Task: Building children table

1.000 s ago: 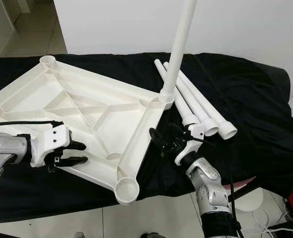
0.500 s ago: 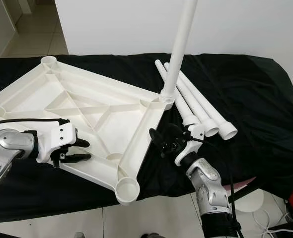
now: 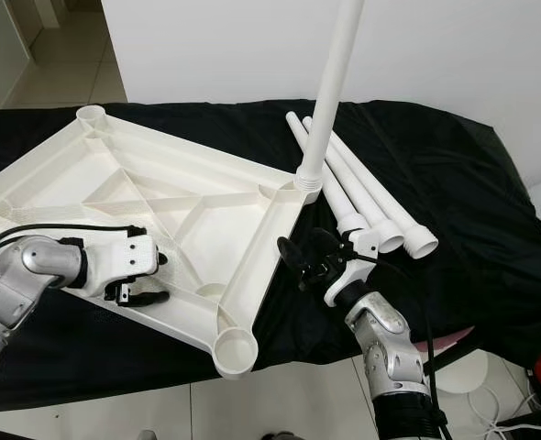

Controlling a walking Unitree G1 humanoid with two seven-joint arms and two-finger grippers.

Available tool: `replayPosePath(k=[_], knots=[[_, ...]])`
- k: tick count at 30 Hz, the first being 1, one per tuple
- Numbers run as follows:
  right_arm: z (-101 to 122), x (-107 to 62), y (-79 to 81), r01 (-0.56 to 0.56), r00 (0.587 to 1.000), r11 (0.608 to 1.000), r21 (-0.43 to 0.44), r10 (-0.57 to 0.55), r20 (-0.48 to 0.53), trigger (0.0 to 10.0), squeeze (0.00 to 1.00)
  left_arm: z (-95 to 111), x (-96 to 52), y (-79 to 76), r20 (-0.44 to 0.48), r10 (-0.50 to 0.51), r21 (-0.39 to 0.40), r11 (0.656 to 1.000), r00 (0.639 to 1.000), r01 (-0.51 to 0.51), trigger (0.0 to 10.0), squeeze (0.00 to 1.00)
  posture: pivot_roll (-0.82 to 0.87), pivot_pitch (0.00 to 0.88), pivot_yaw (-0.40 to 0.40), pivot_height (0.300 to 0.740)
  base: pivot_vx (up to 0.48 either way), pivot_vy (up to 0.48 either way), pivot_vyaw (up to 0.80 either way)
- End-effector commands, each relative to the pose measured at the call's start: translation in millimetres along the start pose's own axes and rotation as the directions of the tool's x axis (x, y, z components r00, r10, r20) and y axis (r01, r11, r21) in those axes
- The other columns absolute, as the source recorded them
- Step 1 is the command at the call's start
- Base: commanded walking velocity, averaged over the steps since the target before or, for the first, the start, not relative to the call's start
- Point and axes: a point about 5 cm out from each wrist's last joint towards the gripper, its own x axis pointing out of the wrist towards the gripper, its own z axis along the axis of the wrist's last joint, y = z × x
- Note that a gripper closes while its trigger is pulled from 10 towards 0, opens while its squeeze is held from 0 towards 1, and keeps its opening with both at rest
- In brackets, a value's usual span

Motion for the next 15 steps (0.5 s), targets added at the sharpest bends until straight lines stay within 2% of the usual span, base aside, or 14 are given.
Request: replayPosePath(k=[1,8,9,10,15], knots=[[0.2,-3.5,-2.4,0.019,1.000,1.000,-0.002,-0.019,-0.002,10.0,0.00,-1.9,8.2,-3.8,-0.018,-0.013,0.012,1.000,1.000,0.013,10.0,0.00,0.05,0.045,-0.030,0.740,0.000,0.000,0.00],[-0.2,-3.3,-2.3,0.024,1.000,1.000,-0.003,-0.024,-0.001,10.0,0.00,-0.3,12.7,-3.3,-0.011,-0.039,0.019,0.999,0.999,0.039,10.0,0.00,0.05,0.046,-0.027,0.740,0.000,0.000,0.00],[-0.3,-3.1,-2.2,0.024,1.000,1.000,-0.003,-0.024,-0.001,10.0,0.00,0.4,13.5,-3.7,-0.003,-0.050,0.014,0.999,0.999,0.050,5.6,0.00,0.05,0.046,-0.026,0.740,0.000,0.000,0.00],[-0.3,-3.0,-2.4,0.025,1.000,1.000,-0.003,-0.025,-0.001,10.0,0.00,1.3,14.4,-5.3,0.014,-0.073,0.000,0.997,0.997,0.073,0.0,0.00,0.05,0.047,-0.025,0.740,0.000,0.000,0.00],[-0.4,-3.4,-3.2,0.030,1.000,1.000,-0.003,-0.030,-0.001,10.0,0.00,2.8,14.4,-12.1,0.070,-0.147,-0.047,0.988,0.987,0.150,0.0,0.00,0.05,0.053,-0.018,0.740,0.000,0.000,0.00]])
